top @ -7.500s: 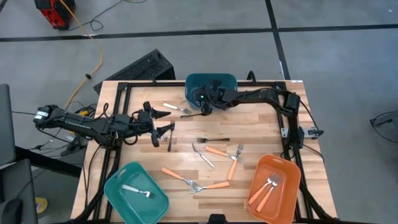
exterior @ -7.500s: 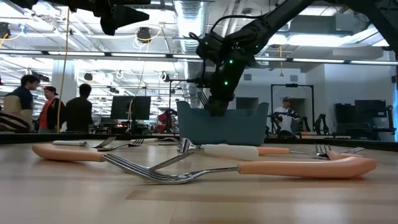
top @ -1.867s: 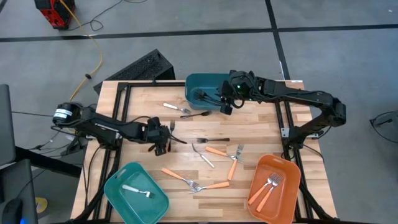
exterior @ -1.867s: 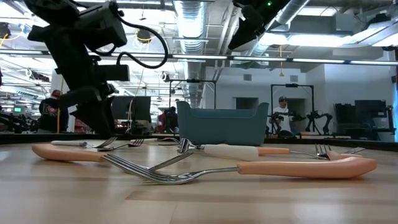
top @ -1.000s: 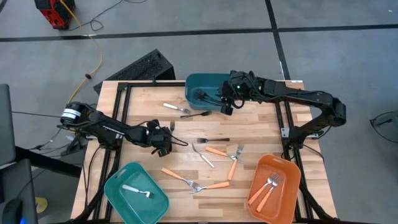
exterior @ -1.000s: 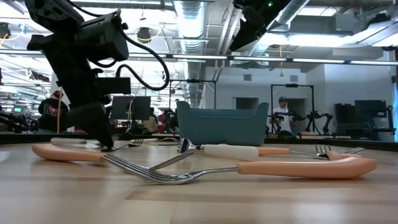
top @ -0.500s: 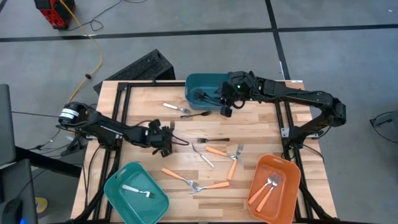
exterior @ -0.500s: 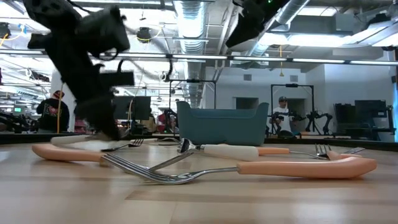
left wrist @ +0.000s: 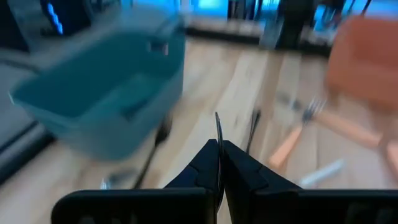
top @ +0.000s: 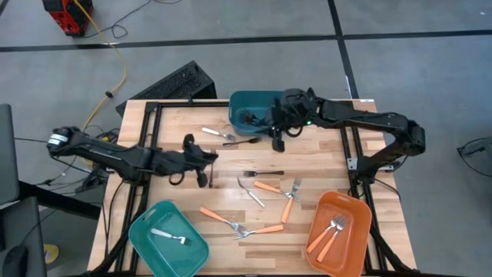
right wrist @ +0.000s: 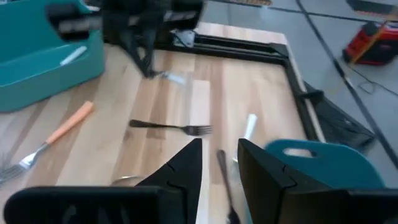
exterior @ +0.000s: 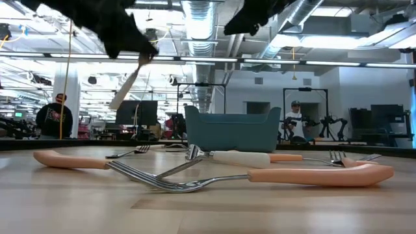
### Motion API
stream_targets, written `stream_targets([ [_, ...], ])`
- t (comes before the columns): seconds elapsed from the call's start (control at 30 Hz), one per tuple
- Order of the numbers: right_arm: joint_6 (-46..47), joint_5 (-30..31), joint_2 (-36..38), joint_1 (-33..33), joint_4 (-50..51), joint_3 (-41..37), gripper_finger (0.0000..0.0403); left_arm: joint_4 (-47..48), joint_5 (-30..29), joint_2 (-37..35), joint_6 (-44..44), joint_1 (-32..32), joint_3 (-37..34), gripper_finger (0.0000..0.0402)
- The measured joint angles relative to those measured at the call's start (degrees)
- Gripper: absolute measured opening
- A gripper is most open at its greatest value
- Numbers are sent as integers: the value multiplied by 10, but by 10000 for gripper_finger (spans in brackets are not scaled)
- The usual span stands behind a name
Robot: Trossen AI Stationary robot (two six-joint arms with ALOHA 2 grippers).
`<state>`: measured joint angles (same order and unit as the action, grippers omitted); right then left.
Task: Sort silverware by color (type)
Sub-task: Put the white fork into the green blue bin
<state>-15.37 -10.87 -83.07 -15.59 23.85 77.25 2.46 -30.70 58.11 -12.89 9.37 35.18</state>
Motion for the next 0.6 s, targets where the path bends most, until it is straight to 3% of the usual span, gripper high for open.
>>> stream_targets([
  [0.43,-25,-15,-107,61,-167,0,129,-158,76,-102,110,0,1,0],
  [0.6,-60,-14,-130,85,-244,0,165,-203,110,-105,132,0,1,0],
])
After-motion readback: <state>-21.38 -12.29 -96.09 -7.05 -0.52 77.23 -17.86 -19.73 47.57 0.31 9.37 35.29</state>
